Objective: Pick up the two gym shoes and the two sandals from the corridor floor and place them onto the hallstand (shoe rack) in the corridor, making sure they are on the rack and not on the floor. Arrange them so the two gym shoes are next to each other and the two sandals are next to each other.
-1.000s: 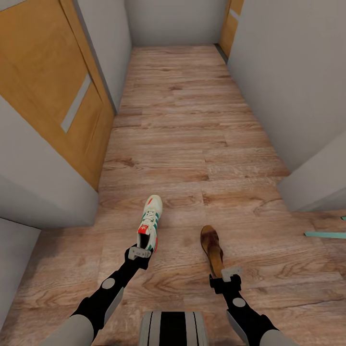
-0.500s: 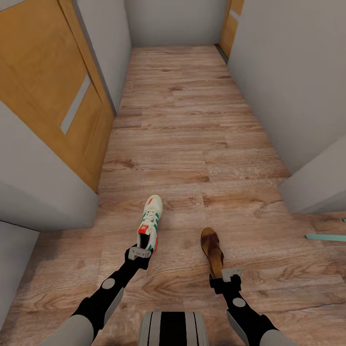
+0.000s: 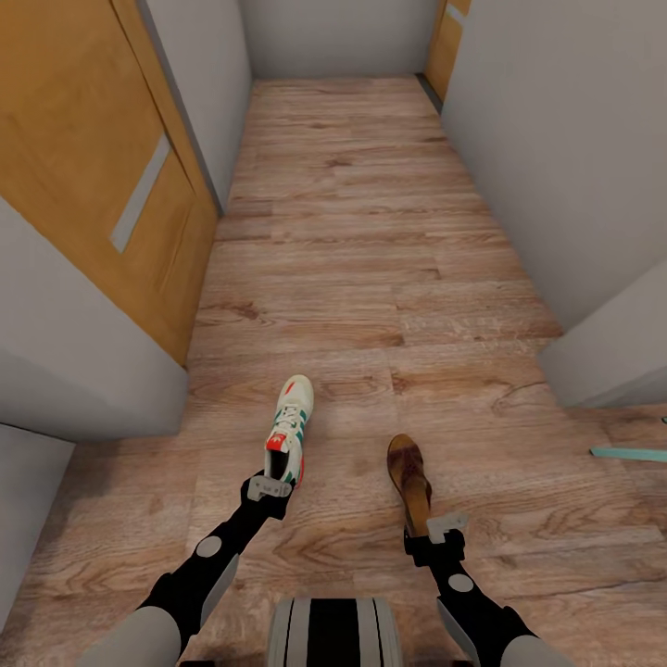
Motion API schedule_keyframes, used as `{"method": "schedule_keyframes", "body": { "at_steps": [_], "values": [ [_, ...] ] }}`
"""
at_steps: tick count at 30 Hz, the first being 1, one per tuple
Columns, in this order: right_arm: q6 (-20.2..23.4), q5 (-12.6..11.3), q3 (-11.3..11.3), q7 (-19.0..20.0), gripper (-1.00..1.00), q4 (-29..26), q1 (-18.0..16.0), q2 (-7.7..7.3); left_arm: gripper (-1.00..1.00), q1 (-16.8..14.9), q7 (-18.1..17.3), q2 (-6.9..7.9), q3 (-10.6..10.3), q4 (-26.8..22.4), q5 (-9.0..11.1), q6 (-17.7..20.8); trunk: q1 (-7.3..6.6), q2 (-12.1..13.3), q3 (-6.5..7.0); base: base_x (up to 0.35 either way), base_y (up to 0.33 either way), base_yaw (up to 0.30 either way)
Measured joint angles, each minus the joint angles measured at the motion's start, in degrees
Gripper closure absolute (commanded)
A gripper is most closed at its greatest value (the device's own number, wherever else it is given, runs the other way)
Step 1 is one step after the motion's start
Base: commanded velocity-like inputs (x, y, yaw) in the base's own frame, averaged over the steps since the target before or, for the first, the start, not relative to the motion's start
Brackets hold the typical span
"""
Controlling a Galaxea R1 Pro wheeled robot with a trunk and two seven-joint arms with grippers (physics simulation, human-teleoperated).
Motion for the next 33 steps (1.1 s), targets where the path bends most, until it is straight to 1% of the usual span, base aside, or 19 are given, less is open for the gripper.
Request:
{"method": "schedule_keyframes", "body": {
  "at_steps": [3, 21, 33],
  "values": [
    [0.0, 0.0, 0.0, 0.0, -1.0, 0.0, 0.0, 0.0, 1.0, 0.01, 0.02, 0.0, 0.01, 0.0, 0.0, 0.0, 0.08, -0.04, -0.68, 0.0, 0.0, 0.0],
    [0.0, 0.01, -0.08, 0.0, -1.0, 0.04, 0.0, -0.09, 1.0, 0.09, -0.05, -0.02, -0.06, -0.01, 0.02, -0.19, 0.07, -0.04, -0.83, 0.001, 0.0, 0.0],
    [0.0, 0.01, -0.09, 0.0, -1.0, 0.03, 0.0, -0.09, 1.0, 0.1, -0.05, 0.0, 0.01, -0.01, 0.02, -0.24, 0.07, -0.04, -0.83, 0.053, 0.0, 0.0]
  ]
}}
